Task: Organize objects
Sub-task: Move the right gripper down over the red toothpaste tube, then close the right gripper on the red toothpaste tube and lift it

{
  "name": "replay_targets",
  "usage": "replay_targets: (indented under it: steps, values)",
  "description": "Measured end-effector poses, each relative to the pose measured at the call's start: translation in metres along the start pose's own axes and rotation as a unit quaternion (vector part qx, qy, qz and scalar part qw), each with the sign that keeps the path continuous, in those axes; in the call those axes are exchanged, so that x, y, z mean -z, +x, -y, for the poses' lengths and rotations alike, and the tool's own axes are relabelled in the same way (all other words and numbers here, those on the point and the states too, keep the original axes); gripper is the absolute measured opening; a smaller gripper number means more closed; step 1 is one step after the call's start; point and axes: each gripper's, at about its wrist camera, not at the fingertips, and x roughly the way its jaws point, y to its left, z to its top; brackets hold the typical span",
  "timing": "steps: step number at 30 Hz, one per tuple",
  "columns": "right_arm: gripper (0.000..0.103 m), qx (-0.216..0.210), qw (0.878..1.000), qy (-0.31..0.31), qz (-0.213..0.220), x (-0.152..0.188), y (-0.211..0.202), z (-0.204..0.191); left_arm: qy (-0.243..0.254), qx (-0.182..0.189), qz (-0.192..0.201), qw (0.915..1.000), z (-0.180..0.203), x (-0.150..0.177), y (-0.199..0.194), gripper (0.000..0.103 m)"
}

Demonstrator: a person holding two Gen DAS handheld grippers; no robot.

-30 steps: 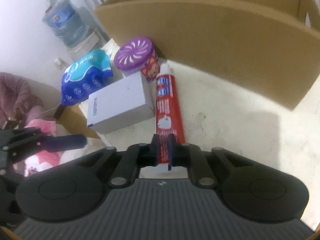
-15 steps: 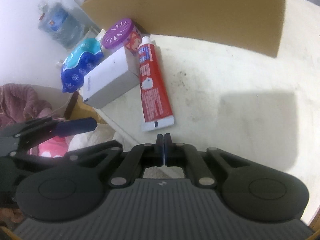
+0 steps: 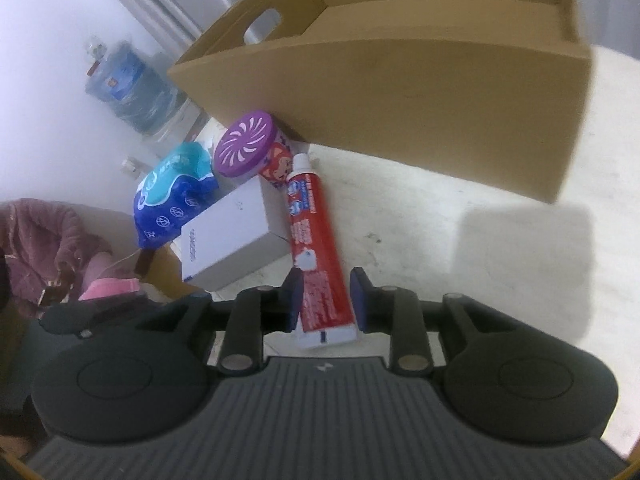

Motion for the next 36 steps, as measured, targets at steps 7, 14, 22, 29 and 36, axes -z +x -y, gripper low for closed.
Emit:
replay_targets:
  steps: [7,14,22,29,36]
  values:
    - [0.028,-0.015,0.999,0.015,-0.03,-0.006,0.024,0.003,0.008,0.017,-0.018,0.9997,0.002,-0.011,0.02,0.059]
    - [0.025,-0.034,0.998,0.031,-0.042,-0.006,0.032,0.009,0.005,0.019,-0.019,0.9996,0.001,-0.019,0.032,0.057]
    - [0.02,-0.041,0.997,0.042,-0.047,-0.006,0.032,0.014,0.011,0.008,-0.018,0.9997,0.008,-0.021,0.035,0.057]
    - [0.02,-0.047,0.996,0.053,-0.048,0.002,0.027,0.018,0.016,0.008,-0.022,0.9996,0.019,-0.016,0.034,0.057]
    - [0.02,-0.05,0.995,0.069,-0.048,0.014,0.018,0.024,0.024,0.01,-0.027,0.9993,0.035,-0.009,0.034,0.057]
